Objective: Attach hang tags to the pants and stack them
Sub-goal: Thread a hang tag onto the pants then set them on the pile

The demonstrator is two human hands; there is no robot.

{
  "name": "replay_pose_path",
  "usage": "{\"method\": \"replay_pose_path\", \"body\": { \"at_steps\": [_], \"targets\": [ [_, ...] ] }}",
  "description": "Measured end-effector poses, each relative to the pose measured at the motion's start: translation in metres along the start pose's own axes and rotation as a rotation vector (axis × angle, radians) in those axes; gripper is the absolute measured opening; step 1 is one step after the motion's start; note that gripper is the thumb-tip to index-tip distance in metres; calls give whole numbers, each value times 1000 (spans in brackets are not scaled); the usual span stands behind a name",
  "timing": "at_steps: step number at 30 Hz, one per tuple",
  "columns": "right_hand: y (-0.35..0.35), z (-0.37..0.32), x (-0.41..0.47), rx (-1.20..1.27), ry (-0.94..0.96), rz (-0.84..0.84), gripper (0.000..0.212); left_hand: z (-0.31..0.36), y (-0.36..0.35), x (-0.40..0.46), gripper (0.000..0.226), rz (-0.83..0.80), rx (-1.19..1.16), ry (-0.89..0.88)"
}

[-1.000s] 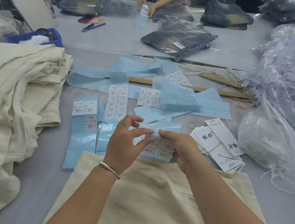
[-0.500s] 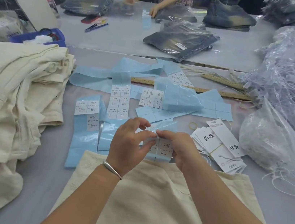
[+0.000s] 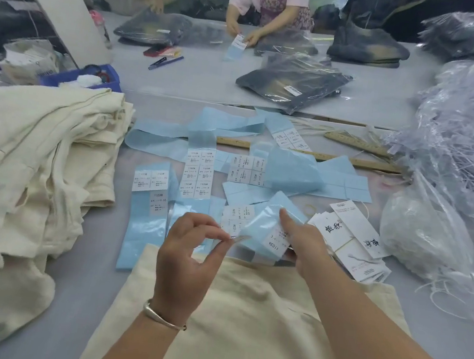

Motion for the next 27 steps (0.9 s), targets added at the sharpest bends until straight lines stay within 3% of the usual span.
{"method": "replay_pose_path", "body": {
  "at_steps": [3,5,7,8,10,12,14,18,23,27],
  "targets": [
    [12,-4,-5,-138,38,30,47,-14,16,-21,19,201,-290,475],
    [25,-15,-22,-296,201,186,60,-16,12,-41,24,355,-604,812],
    [28,-22,-61,-276,355,240,52,-7,5,-56,16,439,-830,1012],
    [23,-20,-82,-205,374,133,45,1,2,-61,19,460,-903,1065],
    [4,-6,-125,-128,339,-146,43,20,-2,-68,28,480,-992,1120],
    [-7,6,-158,-141,335,-276,35,39,-6,-73,31,473,-1050,1137],
    [-4,12,-179,-85,385,-253,14,57,-8,-79,27,442,-1072,1140],
    [16,3,-203,-66,508,-172,14,78,-3,-91,20,315,-1039,1089],
    [41,-16,-220,-560,835,-25,15,75,2,-103,21,77,-771,1093],
    [49,-4,-208,-800,773,-121,15,81,-12,-101,12,-256,-652,913]
  ]
}}
Point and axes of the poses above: each hand's wrist, its own x-axis towards the middle knuckle, its own y-axis out of the back of the hand, z = x × y, the point moved 6 cm from there along x, towards the middle knuckle, and after that the axes turned 6 degrees about -y, right-handed, at the moved point
